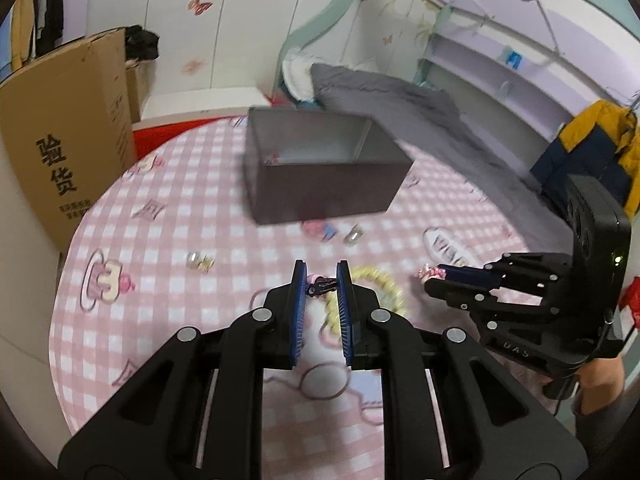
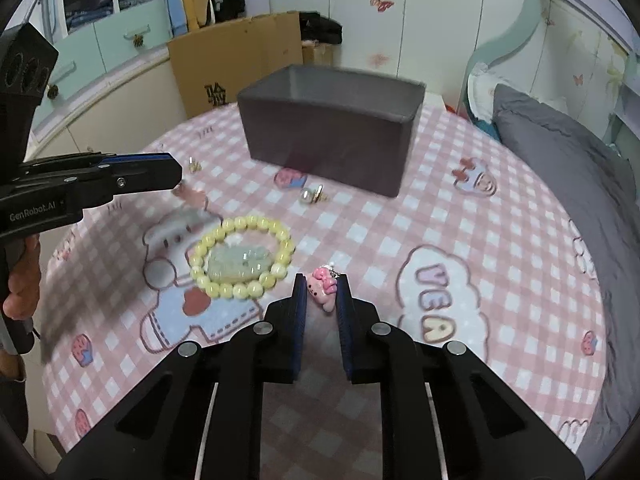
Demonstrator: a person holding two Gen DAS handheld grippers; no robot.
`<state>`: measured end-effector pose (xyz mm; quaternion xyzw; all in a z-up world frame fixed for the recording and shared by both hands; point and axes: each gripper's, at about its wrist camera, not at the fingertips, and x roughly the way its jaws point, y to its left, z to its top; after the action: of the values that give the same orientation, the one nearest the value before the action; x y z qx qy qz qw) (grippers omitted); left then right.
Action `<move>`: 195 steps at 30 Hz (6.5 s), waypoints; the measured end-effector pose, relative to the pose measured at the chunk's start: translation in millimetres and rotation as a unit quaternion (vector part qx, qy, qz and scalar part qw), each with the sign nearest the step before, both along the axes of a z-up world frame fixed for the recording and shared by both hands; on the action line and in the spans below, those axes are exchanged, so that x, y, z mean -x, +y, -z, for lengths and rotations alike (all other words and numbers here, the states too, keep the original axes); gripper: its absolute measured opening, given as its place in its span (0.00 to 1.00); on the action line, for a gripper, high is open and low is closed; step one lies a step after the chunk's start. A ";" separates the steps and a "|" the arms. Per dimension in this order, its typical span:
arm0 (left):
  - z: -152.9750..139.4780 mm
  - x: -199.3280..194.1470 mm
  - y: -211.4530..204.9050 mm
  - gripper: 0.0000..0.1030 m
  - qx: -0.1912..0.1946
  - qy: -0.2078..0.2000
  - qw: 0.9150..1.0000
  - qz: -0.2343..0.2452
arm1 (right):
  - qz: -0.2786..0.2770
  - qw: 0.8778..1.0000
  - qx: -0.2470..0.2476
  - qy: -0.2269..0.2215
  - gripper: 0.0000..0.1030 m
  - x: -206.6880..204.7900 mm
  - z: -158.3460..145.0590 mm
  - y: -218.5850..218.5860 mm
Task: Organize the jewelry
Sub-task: 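Carry the charm and earring over the box and open both tools, then move both tools back toward the jade bead bracelet on the table, then grasp the jade bead bracelet with the right tool while the left tool grasps the jade pendant, then carry the bracelet and pendant over the grey box and open both tools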
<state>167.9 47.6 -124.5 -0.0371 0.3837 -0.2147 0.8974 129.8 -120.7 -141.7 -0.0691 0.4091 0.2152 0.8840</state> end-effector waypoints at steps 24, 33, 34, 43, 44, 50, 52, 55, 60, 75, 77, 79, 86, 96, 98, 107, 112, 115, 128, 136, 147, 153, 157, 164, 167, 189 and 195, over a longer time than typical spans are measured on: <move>-46.2 -94.3 -34.1 0.15 0.026 -0.015 0.999 0.031 | -0.017 0.996 -0.070 -0.046 0.13 -92.1 -65.0 6.3; -20.3 -117.0 -36.5 0.15 0.019 0.029 0.999 0.021 | -0.015 0.998 -0.065 -0.013 0.13 -109.9 -41.4 11.8; -18.7 -118.1 -36.5 0.15 0.019 0.034 0.999 0.020 | -0.014 0.998 -0.065 -0.010 0.13 -110.8 -39.4 11.6; -15.4 -117.0 -31.6 0.60 0.021 0.041 0.999 0.003 | -0.010 0.998 -0.069 -0.002 0.14 -114.7 -36.2 11.1; -18.0 -114.7 -29.3 0.60 0.027 0.035 0.999 0.000 | -0.009 0.998 -0.069 -0.001 0.14 -115.0 -36.2 10.7; -30.5 -104.9 -24.5 0.60 0.028 0.024 0.999 0.000 | 0.001 0.997 -0.079 -0.011 0.19 -109.3 -45.7 5.2; -35.7 -98.9 -21.6 0.60 0.028 0.021 0.999 -0.002 | 0.003 0.996 -0.082 -0.021 0.22 -103.4 -52.9 2.9; -42.9 -88.0 -18.3 0.60 0.020 0.012 1.000 -0.006 | 0.004 0.996 -0.082 -0.036 0.27 -92.6 -63.5 1.9; -48.6 -61.1 -3.6 0.60 0.013 -0.004 1.000 -0.022 | -0.006 0.995 -0.078 -0.055 0.28 -62.4 -76.5 1.3; -13.4 -1.0 44.1 0.60 0.004 0.020 0.996 -0.086 | -0.002 0.999 0.009 0.031 0.28 -28.9 8.5 32.3; -8.2 2.6 46.2 0.60 0.002 0.023 0.996 -0.090 | -0.001 1.000 0.008 0.030 0.28 -30.2 11.0 32.1; -2.6 5.4 46.2 0.60 -0.001 0.028 0.995 -0.091 | -0.003 0.999 0.013 0.029 0.26 -29.8 10.3 33.1; 9.1 10.1 36.6 0.60 -0.003 0.041 0.996 -0.085 | -0.020 0.999 0.015 0.033 0.16 -28.3 11.7 36.7; 11.0 14.2 29.1 0.60 -0.005 0.045 0.996 -0.080 | -0.022 0.999 0.043 0.021 0.07 -32.4 13.3 44.9; 11.8 15.4 23.9 0.60 -0.009 0.044 0.996 -0.075 | -0.023 1.000 0.009 0.014 0.07 -26.9 5.7 39.3; 17.2 16.4 -12.4 0.60 -0.020 0.043 0.998 -0.032 | -0.012 0.997 -0.070 -0.023 0.07 2.8 -39.8 -1.3; 27.8 13.7 -42.3 0.60 -0.045 0.049 0.998 0.000 | 0.008 0.997 -0.075 -0.024 0.07 4.6 -39.4 -18.3; 35.7 9.8 -56.4 0.60 -0.066 0.054 0.996 0.014 | 0.012 0.997 -0.079 -0.021 0.07 5.0 -36.6 -29.1; 45.2 5.0 -76.0 0.32 -0.130 0.033 0.991 0.029 | 0.008 0.995 -0.095 -0.024 0.07 -3.4 -39.4 -37.9; 20.7 -6.1 -46.4 0.32 -0.052 0.037 0.997 0.031 | -0.002 0.994 -0.101 -0.049 0.08 -10.6 -63.8 -36.9; -49.4 -47.6 -33.2 0.32 -0.004 -0.017 0.999 0.035 | -0.018 0.990 -0.099 -0.098 0.07 -45.9 -99.4 -15.8; -43.3 -90.6 -38.0 0.32 -0.022 0.002 0.999 0.030 | -0.015 0.990 -0.085 -0.109 0.07 -73.0 -96.4 -0.9; -28.5 -108.2 -42.2 0.32 -0.039 0.016 0.999 0.026 | -0.007 0.991 -0.081 -0.104 0.07 -91.1 -85.9 2.7; -11.0 -126.3 -47.4 0.32 -0.057 0.035 0.997 0.029 | -0.002 0.994 -0.080 -0.072 0.07 -113.4 -58.8 2.5; -4.0 -130.9 -50.9 0.32 -0.065 0.042 0.997 0.030 | -0.001 0.995 -0.080 -0.058 0.08 -118.5 -49.6 3.3; -2.9 -133.1 -59.2 0.47 -0.073 0.055 0.995 0.033 | 0.008 0.996 -0.080 -0.038 0.09 -115.5 -52.0 -3.1; -17.7 -118.9 -47.1 0.48 -0.058 0.042 0.997 0.023 | 0.006 0.996 -0.082 -0.042 0.09 -105.1 -59.8 -5.0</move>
<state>286.8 0.4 -106.8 0.0148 0.4338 -0.2106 0.8759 234.9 -125.7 -81.9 -0.0028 0.3530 0.2395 0.9045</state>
